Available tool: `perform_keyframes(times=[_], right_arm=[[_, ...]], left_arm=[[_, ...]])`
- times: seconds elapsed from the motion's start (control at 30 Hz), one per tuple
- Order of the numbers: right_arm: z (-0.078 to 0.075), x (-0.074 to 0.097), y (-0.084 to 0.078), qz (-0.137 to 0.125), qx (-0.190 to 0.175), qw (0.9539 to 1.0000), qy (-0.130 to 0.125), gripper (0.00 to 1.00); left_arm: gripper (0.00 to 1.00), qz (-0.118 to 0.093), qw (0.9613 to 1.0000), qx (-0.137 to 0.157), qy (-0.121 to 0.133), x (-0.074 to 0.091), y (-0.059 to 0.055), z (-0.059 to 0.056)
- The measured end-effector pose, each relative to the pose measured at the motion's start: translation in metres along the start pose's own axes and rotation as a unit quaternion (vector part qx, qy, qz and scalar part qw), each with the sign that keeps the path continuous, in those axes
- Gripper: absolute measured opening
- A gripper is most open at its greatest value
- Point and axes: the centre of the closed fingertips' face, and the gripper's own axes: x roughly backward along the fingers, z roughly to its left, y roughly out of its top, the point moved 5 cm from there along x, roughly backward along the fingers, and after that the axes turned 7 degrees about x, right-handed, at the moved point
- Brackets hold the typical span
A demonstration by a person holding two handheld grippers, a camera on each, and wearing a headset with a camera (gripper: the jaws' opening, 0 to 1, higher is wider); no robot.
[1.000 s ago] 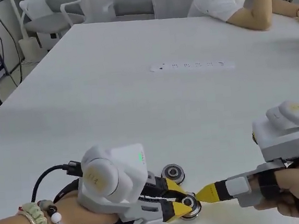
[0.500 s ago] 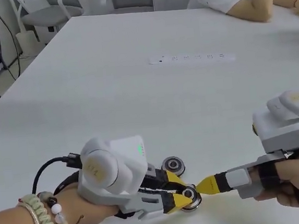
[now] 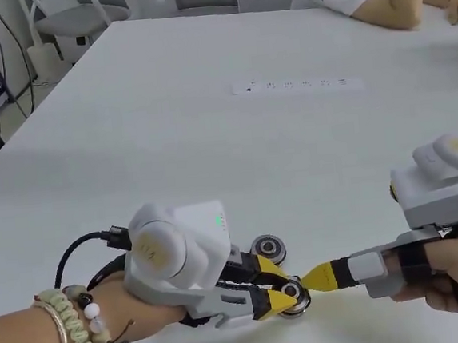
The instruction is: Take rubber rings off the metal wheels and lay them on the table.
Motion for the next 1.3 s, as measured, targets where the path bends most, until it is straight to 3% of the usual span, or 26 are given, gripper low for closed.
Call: perform_keyframes(times=[0.57,0.67,0.73,0.83,0.97,1.3], right_arm=[[0.007,-0.003,0.002,0.002,0.022,0.9997,0.007,0.00],[0.009,-0.003,0.003,-0.005,0.019,0.9997,0.012,0.00],[0.019,-0.003,0.009,-0.022,0.014,0.9987,0.043,0.00],[0.013,-0.003,0.005,0.005,0.060,0.9982,0.001,0.00],[0.010,-0.005,0.003,0.008,0.050,0.9987,0.007,0.00],[0.000,-0.001,0.002,0.005,0.036,0.9991,-0.021,0.00]], left_arm=[[0.07,-0.001,1.0000,0.004,0.002,0.000,0.000,0.000],[0.07,-0.001,1.0000,0.004,0.003,0.000,0.000,0.001],[0.07,-0.001,1.0000,0.005,0.003,0.000,0.000,0.001],[0.07,-0.001,1.0000,0.006,0.004,0.000,0.000,0.000],[0.07,0.001,1.0000,0.008,0.005,0.000,0.000,0.000],[0.07,0.010,0.9998,0.015,0.007,-0.001,0.001,0.000]])
